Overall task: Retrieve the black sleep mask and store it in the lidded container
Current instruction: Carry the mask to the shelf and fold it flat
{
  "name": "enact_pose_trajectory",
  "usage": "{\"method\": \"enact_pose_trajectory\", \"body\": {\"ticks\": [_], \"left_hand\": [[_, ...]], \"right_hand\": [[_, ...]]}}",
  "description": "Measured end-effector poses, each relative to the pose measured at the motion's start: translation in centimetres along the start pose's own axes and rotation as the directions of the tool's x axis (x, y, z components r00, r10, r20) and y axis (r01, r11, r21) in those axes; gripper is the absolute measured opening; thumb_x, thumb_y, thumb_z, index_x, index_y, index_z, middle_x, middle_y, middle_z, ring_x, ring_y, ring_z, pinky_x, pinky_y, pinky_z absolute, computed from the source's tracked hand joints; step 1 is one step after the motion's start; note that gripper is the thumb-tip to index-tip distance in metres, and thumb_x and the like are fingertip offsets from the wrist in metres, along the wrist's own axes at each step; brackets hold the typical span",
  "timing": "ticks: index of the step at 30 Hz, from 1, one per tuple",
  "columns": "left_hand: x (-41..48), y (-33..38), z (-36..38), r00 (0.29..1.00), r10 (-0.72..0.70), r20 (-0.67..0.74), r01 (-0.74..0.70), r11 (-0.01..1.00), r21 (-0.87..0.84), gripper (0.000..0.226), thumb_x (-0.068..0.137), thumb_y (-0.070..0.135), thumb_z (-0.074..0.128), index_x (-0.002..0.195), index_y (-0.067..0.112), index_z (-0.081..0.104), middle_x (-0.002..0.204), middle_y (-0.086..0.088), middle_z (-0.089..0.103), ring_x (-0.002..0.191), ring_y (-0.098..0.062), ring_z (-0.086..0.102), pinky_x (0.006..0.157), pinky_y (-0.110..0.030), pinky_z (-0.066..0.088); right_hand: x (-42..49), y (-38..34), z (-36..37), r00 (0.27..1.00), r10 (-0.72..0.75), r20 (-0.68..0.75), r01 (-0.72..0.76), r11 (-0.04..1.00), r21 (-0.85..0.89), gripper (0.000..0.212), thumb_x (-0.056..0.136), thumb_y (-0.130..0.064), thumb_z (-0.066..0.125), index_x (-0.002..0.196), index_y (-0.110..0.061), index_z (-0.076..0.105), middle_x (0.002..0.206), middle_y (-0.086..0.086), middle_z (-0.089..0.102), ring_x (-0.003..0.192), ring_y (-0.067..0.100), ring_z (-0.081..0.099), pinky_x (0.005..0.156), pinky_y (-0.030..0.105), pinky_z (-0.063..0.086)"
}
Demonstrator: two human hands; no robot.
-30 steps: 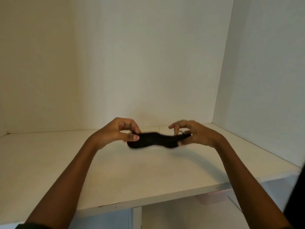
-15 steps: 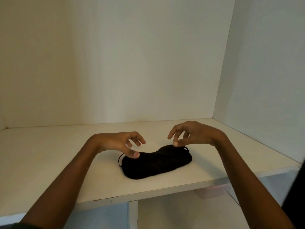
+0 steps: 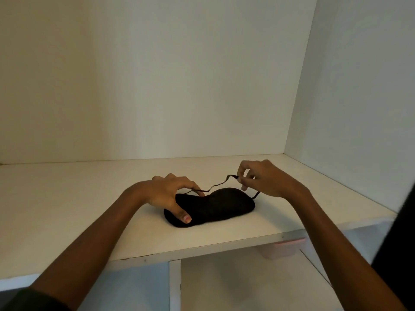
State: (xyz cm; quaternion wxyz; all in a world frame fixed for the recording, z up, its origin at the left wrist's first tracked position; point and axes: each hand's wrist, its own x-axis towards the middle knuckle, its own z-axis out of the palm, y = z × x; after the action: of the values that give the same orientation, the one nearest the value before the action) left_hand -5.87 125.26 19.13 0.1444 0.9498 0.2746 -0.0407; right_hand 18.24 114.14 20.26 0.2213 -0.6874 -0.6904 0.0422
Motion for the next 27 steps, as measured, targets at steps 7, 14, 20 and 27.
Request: {"method": "enact_pose_trajectory", "body": {"ticks": [7,14,20,27], "left_hand": [[0.1,-0.8,0.3,0.999,0.013,0.039,-0.015,0.999,0.048,0.122,0.028,0.098,0.040,0.140,0.054,0.019,0.156,0.022,0.010,0.145,-0.012,0.006,0.117,-0.050,0.009],[0.4,-0.2,0.7,0.975,0.181,0.129,-0.165,0.978,-0.125,0.071,0.090,0.021,0.058,0.135,0.050,0.011,0.141,0.031,0.005,0.132,0.010,-0.003,0.112,-0.021,0.004],[0.2,-1.2,0.4,0.982,0.135,0.130,-0.099,0.963,-0.249,0.051,0.100,0.006,0.036,0.142,0.033,0.029,0.143,0.029,0.020,0.137,0.008,0.007,0.109,-0.017,0.009],[0.4,-2.0,0.5,0.981,0.129,0.141,-0.094,0.968,-0.231,0.058,0.095,-0.002,0.042,0.141,0.033,0.033,0.141,0.030,0.023,0.132,0.008,0.006,0.107,-0.019,0.007]], "right_hand": [[-1.9,2.0,0.6,0.998,0.021,0.065,-0.017,0.998,-0.053,0.009,0.081,-0.020,0.071,0.082,-0.025,0.064,0.081,-0.016,0.063,0.073,0.008,0.062,0.067,0.020,0.050],[-1.4,2.6,0.9,0.976,0.216,0.012,-0.216,0.976,-0.015,0.027,0.078,-0.039,0.072,0.084,-0.012,0.069,0.084,-0.003,0.066,0.077,0.014,0.063,0.072,0.022,0.048],[-1.5,3.2,1.5,0.919,0.392,-0.038,-0.393,0.918,-0.055,0.043,0.071,-0.055,0.071,0.088,-0.018,0.060,0.092,-0.003,0.060,0.086,0.013,0.055,0.075,0.025,0.044],[-1.3,2.0,1.3,0.899,0.432,-0.073,-0.436,0.898,-0.054,0.047,0.070,-0.047,0.076,0.099,-0.011,0.066,0.116,0.005,0.063,0.094,0.017,0.056,0.081,0.027,0.044]]}}
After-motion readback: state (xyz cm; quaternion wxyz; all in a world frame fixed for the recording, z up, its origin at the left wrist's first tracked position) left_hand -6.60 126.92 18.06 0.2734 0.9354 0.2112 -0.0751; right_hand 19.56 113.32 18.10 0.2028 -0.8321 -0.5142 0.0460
